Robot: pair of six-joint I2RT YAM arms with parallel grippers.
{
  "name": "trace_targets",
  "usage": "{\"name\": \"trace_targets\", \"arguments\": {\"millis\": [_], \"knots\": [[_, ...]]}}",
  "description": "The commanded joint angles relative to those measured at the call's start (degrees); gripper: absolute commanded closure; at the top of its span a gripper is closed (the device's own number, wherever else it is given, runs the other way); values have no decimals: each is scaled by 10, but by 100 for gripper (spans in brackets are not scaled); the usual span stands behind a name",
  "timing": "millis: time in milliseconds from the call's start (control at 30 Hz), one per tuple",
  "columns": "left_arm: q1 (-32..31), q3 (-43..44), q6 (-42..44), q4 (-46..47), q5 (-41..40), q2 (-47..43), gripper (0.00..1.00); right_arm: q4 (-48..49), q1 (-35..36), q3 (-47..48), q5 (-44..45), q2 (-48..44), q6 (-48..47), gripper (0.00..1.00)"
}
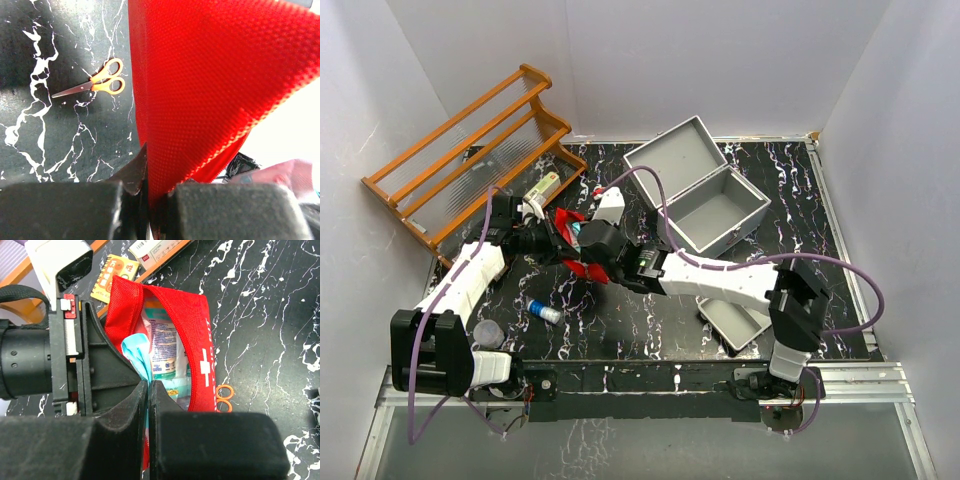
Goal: Organize the medicine kit
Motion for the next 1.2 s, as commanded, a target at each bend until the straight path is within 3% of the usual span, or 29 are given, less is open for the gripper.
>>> {"name": "trace_targets", "arguments": {"millis": [0, 233, 367, 500, 633, 867, 1000, 1167], "knots": [[-3, 1, 25, -11, 40, -18, 100, 16, -9, 36, -2, 20, -2, 100], [-4, -11, 20, -14, 57, -23, 100, -3, -25, 60, -16, 52, 1, 99], [-4, -10, 24, -23, 41, -22, 100, -8, -29, 70, -29, 47, 4, 85], [-4, 4, 25, -42, -17, -20, 100, -3, -30, 64, -50, 23, -12, 73], [-4, 30, 26, -68, -83, -16, 100, 8, -39, 40, -87, -18, -21, 68], [-4, 95, 36, -120, -205, -21, 100, 32, -81, -69, -142, -80, -24, 54], [-3, 130, 40, -148, -267, -28, 100, 29, -97, -101, -177, -62, -55, 51], [-3, 162, 39, -166, -293, -30, 100, 6, -103, -60, -218, -3, -97, 50]]}}
